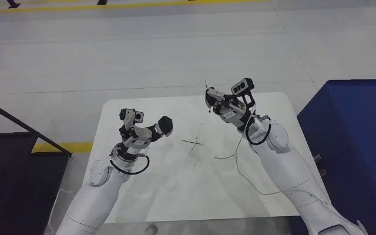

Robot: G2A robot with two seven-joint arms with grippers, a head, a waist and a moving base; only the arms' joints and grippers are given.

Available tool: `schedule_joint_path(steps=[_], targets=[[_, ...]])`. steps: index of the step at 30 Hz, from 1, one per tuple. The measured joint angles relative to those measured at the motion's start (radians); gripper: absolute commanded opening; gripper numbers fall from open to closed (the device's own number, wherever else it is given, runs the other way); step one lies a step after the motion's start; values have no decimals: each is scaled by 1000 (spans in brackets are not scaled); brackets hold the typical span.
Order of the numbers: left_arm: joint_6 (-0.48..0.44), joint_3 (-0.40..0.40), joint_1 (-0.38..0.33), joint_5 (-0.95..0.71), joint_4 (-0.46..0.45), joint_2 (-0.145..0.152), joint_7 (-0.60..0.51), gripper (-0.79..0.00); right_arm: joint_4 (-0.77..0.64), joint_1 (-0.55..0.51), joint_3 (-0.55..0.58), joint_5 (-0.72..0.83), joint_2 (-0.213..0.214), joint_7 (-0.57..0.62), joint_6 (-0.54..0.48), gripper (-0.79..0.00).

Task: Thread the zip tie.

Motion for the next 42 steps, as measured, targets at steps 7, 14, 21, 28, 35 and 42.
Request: schedule_joint_path(steps=[7, 14, 21, 28, 35, 42], targets=[[-286, 87, -43, 307, 113, -35, 77, 0, -67, -56, -18, -110, -7, -159, -30, -785], [-281, 64, -46, 335, 126, -32, 107, 0, -83, -61, -37, -192, -8, -174, -10, -785], [-216, 69, 27, 919, 44, -69, 529, 0, -99, -56, -78, -287, -25, -234, -13, -785], [-226, 125, 27, 1069, 68, -100, 683, -197, -71, -39, -95, -326, -41, -251, -15, -785], [-236, 113, 3, 1082, 90, -113, 730, -400, -40, -22, -99, -324, -54, -241, -13, -785], [-228, 102, -6, 1114, 90, -122, 752, -437, -19, -12, -87, -336, -61, -220, 3, -785]])
